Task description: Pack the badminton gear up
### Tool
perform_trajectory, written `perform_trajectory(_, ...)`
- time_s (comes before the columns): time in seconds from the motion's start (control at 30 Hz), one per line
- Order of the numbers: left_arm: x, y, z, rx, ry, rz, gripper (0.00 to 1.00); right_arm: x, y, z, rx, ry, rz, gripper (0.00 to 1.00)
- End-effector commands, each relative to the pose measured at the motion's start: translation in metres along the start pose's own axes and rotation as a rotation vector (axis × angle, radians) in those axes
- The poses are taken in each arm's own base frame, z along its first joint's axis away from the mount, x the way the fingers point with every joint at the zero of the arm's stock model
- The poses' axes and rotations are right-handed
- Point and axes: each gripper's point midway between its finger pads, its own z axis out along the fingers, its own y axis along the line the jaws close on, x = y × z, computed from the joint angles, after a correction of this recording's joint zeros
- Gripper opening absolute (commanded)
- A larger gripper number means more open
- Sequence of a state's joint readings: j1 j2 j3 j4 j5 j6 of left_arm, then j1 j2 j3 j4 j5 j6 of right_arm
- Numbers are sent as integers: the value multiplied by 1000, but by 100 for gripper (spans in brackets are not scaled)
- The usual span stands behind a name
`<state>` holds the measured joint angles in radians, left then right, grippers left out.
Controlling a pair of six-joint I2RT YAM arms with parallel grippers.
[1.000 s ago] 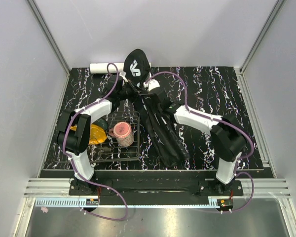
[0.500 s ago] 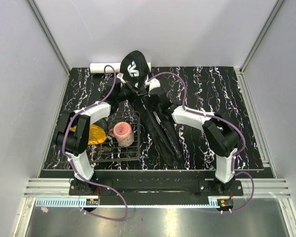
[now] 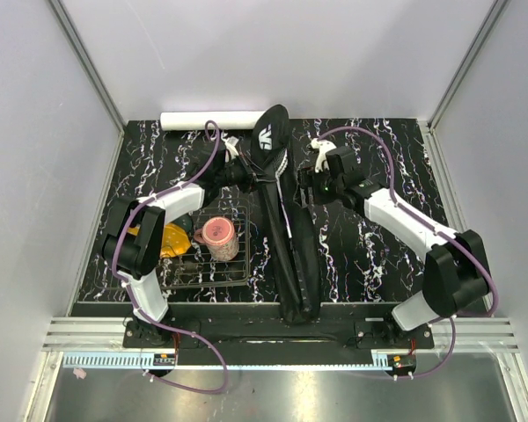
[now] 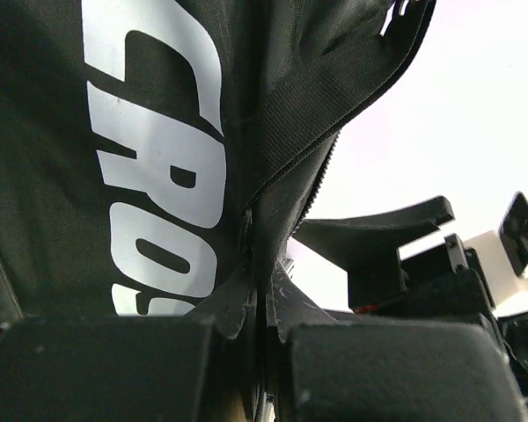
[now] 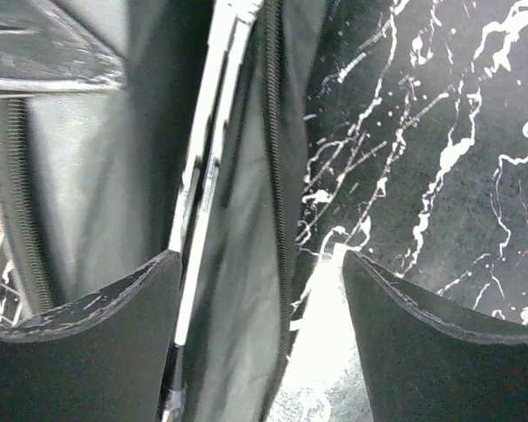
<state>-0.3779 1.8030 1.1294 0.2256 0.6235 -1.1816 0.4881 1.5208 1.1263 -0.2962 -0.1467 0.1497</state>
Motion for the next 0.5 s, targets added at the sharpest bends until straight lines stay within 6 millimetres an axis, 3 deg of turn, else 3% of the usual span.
perform_trajectory(0.0,-13,-56,-12,147,-19,101,0,37,-9,8,-31,125,73,80)
perform_trajectory(0.17,-11,-62,-13,163,-6,103,0,70,-12,30,-52,183,123,76)
perform_trajectory(0.33,-6,-69,-15,189,7,103,0,72,-4,53,-131,143,129,70)
perform_trajectory(0.37,-6,-70,-16,192,7,105,0,64,-1,58,-152,95,129,69)
perform_trajectory(0.47,-8,-68,-15,175,-1,112,0,47,11,62,-213,60,159,37)
